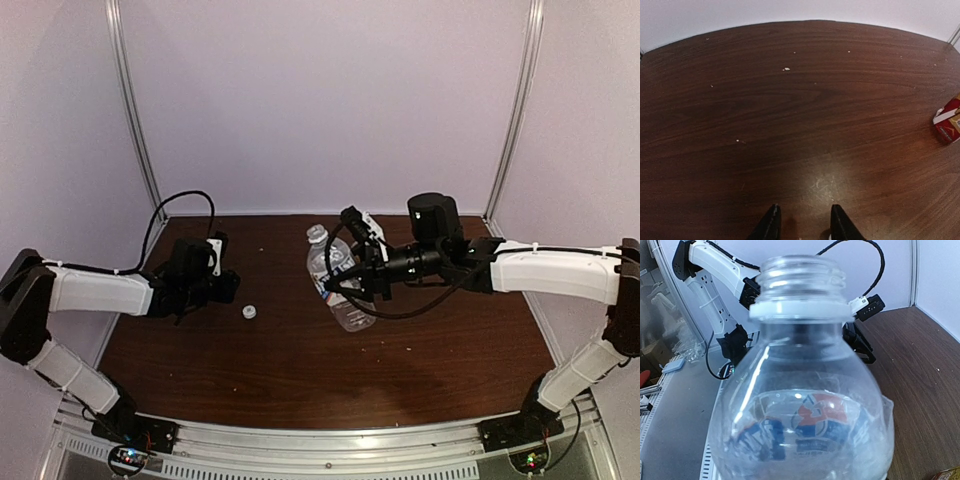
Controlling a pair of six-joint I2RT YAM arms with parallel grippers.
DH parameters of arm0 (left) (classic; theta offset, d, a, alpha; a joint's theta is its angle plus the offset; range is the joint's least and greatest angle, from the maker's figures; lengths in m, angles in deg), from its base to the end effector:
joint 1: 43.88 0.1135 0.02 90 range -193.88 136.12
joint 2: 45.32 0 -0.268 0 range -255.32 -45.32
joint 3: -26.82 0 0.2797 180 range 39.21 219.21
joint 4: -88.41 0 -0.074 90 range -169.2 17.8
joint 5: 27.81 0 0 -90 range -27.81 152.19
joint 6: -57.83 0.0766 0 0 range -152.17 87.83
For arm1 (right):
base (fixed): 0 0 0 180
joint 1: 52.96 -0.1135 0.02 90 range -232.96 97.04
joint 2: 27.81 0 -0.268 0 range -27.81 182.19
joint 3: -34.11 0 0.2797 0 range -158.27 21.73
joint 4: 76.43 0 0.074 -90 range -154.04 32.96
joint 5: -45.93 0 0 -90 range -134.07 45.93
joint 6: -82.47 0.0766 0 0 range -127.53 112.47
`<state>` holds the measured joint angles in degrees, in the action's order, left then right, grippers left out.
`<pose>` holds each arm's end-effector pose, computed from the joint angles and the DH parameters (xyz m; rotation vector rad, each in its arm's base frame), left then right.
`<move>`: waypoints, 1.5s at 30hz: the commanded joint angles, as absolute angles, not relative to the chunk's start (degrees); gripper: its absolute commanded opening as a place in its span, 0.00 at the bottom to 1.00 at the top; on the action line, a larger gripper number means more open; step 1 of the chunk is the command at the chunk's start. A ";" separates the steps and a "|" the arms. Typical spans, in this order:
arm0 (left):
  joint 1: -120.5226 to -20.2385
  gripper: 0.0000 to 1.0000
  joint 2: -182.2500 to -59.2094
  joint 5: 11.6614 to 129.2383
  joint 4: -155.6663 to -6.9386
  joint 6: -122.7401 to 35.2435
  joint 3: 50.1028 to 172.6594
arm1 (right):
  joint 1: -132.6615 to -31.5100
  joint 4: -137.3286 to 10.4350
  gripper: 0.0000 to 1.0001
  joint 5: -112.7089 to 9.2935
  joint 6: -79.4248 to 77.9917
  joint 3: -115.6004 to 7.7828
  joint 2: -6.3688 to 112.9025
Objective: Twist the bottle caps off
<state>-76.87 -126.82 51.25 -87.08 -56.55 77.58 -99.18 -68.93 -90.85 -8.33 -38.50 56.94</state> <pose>0.2953 -0.1744 0.1495 0.0562 2.1954 -0.3609 0.2282 0.3188 0.2791 -1.3105 1.5363 1.2963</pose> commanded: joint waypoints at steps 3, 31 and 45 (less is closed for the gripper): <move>-74.21 0.35 -132.86 51.41 -99.13 -56.92 77.19 | -98.27 -72.29 0.45 -90.49 -7.53 -37.71 57.73; -78.30 0.87 -108.10 93.55 -104.70 -58.01 77.85 | -97.99 -75.56 0.46 -94.29 -5.59 -37.10 62.02; -87.69 0.88 -116.45 99.56 -98.45 -53.82 89.99 | -100.16 -76.59 0.46 -100.05 -4.92 -38.04 62.51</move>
<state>-86.38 -113.92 97.39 -100.02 -55.74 86.37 -99.11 -74.78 -97.34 -5.55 -36.18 62.20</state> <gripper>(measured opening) 0.879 0.472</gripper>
